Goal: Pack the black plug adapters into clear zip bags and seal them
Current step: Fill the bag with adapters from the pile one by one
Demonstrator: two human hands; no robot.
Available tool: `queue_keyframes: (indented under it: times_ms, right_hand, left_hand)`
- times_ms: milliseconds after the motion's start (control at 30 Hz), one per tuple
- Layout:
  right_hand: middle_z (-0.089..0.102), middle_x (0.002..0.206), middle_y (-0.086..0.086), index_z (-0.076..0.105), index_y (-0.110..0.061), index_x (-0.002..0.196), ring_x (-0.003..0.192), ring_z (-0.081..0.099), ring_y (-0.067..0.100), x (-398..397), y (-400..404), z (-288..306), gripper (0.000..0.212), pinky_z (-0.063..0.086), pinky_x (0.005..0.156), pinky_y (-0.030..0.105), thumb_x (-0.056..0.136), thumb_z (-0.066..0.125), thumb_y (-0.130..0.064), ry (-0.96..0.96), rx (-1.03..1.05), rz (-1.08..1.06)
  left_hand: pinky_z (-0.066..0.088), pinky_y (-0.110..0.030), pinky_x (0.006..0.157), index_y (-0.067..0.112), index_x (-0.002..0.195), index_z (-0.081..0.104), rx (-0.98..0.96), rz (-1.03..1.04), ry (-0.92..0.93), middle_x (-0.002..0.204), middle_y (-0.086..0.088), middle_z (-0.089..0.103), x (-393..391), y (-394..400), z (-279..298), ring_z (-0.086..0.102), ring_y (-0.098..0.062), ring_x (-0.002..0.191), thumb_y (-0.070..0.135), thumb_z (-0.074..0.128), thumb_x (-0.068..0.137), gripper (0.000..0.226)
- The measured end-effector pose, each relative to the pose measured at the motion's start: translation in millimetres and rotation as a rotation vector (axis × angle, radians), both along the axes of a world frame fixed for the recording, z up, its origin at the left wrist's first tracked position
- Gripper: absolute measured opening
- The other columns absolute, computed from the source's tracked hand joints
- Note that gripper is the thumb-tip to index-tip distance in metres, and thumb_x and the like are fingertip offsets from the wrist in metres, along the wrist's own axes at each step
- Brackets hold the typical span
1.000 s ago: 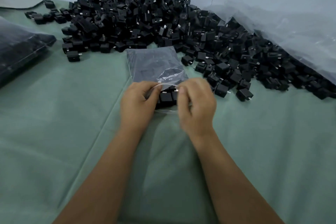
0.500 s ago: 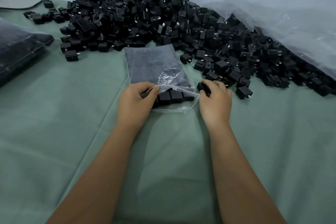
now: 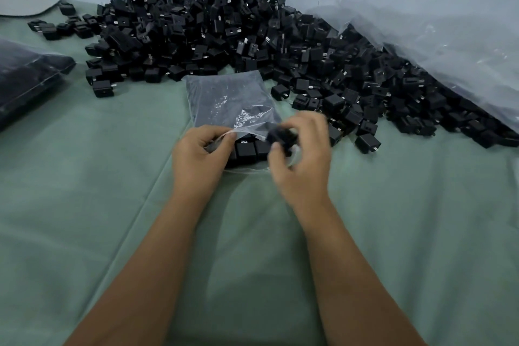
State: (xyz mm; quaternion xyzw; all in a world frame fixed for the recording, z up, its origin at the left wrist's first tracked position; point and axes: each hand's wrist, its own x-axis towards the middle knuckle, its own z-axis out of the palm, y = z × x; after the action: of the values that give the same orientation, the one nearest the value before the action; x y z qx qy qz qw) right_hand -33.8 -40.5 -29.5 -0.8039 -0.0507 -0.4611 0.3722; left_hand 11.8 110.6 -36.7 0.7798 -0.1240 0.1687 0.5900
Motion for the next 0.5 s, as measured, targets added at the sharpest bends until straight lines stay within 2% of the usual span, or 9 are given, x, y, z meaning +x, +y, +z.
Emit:
queue_keyframes:
  times_ms: [133, 200, 333, 400, 500]
  right_hand:
    - [0.052, 0.096, 0.008, 0.055, -0.004, 0.086, 0.079, 0.053, 0.022, 0.3, 33.2, -2.1, 0.023, 0.045, 0.059, 0.028, 0.069, 0.067, -0.013, 0.1, -0.272, 0.072]
    - [0.056, 0.095, 0.013, 0.06, -0.001, 0.084, 0.075, 0.056, 0.026, 4.2, 37.3, -3.9, 0.022, 0.045, 0.059, 0.027, 0.069, 0.074, -0.007, 0.151, -0.368, 0.031]
    - [0.056, 0.093, 0.012, 0.066, -0.003, 0.083, 0.072, 0.056, 0.026, 5.3, 33.1, -4.6, 0.014, 0.043, 0.054, 0.029, 0.074, 0.075, -0.01, 0.286, -0.409, -0.054]
    - [0.056, 0.089, 0.01, 0.069, -0.007, 0.081, 0.069, 0.054, 0.025, 4.1, 32.5, -4.9, 0.01, 0.038, 0.056, 0.028, 0.076, 0.074, -0.013, 0.288, -0.423, -0.104]
    - [0.058, 0.082, 0.008, 0.07, -0.01, 0.078, 0.067, 0.054, 0.026, 3.3, 32.1, -6.3, 0.008, 0.042, 0.058, 0.031, 0.079, 0.069, -0.018, 0.277, -0.426, -0.178]
  left_hand:
    - [0.052, -0.05, 0.085, 0.027, 0.085, 0.074, -0.059, 0.03, 0.054, 0.085, 0.006, 0.073, 1.4, 1.1, -0.3, 0.067, -0.023, 0.091, 0.018, 0.069, 0.088, 0.011]
    - [0.052, -0.05, 0.085, 0.025, 0.087, 0.076, -0.081, 0.045, 0.067, 0.086, 0.007, 0.073, 0.2, 1.5, 0.4, 0.066, -0.022, 0.092, 0.019, 0.069, 0.088, 0.009]
    - [0.052, -0.048, 0.087, 0.023, 0.09, 0.076, -0.09, 0.051, 0.074, 0.089, 0.005, 0.072, -1.5, 0.4, 1.8, 0.065, -0.021, 0.096, 0.019, 0.07, 0.088, 0.007]
    - [0.052, -0.048, 0.087, 0.022, 0.091, 0.076, -0.089, 0.051, 0.078, 0.09, 0.004, 0.072, -1.2, 0.3, 2.2, 0.065, -0.022, 0.096, 0.019, 0.07, 0.088, 0.007]
    - [0.051, -0.048, 0.088, 0.019, 0.093, 0.076, -0.078, 0.066, 0.072, 0.091, 0.002, 0.072, -0.5, 0.4, 2.6, 0.065, -0.022, 0.096, 0.019, 0.07, 0.088, 0.008]
